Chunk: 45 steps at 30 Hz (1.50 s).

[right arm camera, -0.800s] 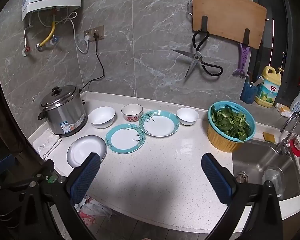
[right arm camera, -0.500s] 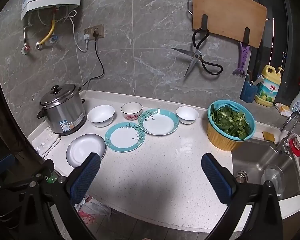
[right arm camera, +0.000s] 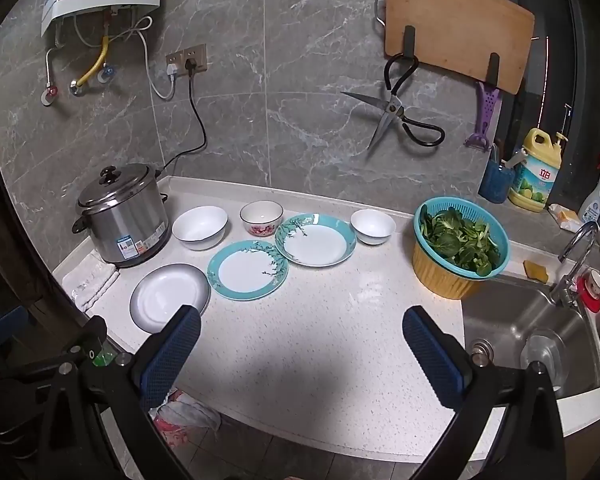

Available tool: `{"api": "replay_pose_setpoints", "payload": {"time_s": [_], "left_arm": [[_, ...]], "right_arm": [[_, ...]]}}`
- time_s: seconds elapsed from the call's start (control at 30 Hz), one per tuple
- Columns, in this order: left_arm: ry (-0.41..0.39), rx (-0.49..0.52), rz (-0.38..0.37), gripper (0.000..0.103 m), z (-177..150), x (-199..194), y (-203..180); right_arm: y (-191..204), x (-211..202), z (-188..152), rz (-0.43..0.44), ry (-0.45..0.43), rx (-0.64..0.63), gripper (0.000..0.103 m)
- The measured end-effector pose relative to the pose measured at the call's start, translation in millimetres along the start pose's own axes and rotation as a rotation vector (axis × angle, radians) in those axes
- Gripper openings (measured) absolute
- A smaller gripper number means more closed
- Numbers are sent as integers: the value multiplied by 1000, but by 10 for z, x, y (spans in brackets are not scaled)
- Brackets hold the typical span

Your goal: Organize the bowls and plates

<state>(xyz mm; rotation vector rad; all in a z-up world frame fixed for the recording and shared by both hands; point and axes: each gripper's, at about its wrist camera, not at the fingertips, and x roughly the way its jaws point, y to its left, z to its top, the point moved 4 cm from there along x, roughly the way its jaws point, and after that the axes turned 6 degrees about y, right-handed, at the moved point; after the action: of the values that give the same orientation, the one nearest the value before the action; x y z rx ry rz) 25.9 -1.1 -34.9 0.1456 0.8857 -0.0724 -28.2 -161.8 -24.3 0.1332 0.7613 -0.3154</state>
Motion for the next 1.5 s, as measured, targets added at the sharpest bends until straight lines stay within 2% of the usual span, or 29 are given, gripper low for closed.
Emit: {"api": "replay_pose_setpoints", "payload": {"time_s": [1.5], "left_arm": [[10,3,0,103,-41,75,-28]], "right_arm": [[11,25,-47,-5,13,-5,103]]}}
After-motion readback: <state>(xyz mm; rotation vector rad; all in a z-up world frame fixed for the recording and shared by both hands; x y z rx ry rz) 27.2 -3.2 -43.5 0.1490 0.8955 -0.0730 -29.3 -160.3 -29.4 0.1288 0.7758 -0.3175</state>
